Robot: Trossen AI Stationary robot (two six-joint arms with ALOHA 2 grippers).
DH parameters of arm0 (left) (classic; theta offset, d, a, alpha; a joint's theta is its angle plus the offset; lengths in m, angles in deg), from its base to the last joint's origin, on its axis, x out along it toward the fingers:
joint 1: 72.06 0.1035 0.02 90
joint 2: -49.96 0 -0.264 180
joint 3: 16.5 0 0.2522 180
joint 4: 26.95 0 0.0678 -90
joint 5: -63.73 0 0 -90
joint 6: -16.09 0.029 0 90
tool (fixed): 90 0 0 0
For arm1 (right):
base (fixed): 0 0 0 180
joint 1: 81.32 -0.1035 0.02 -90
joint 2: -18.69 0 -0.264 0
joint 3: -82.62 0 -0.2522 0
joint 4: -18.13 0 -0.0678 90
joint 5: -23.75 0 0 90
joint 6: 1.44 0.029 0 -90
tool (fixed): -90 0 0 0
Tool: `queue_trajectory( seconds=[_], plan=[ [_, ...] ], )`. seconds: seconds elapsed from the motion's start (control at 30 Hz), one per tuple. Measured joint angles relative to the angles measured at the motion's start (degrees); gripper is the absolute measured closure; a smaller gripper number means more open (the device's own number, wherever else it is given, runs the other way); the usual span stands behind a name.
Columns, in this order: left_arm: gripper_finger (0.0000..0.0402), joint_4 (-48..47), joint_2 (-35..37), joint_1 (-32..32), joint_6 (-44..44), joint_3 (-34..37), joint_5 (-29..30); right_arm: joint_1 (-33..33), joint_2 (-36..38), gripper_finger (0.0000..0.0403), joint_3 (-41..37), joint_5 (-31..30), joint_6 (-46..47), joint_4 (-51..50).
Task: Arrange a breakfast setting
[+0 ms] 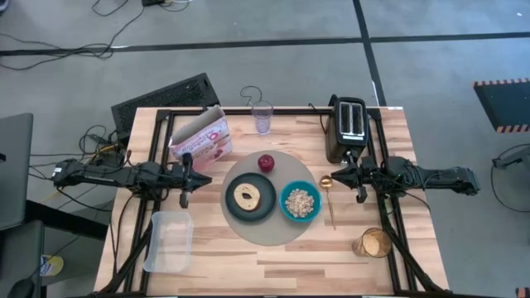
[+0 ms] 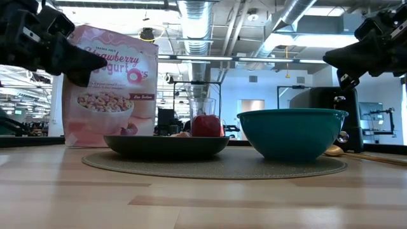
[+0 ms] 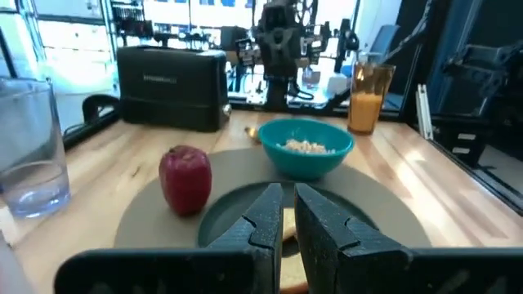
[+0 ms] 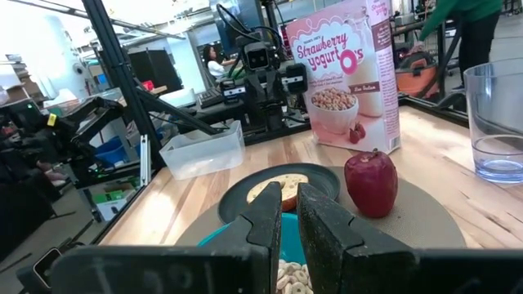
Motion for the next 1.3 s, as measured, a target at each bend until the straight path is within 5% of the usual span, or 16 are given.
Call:
queue_trajectory(
  seconds=[1.3],
  plan=[
    [0.0381, -5.22, -1.31, 0.04, -1.65, 0.00, -1.42, 0.00, 0.00, 0.0331, -0.02, 0.04, 0.01, 0.00]
  ],
)
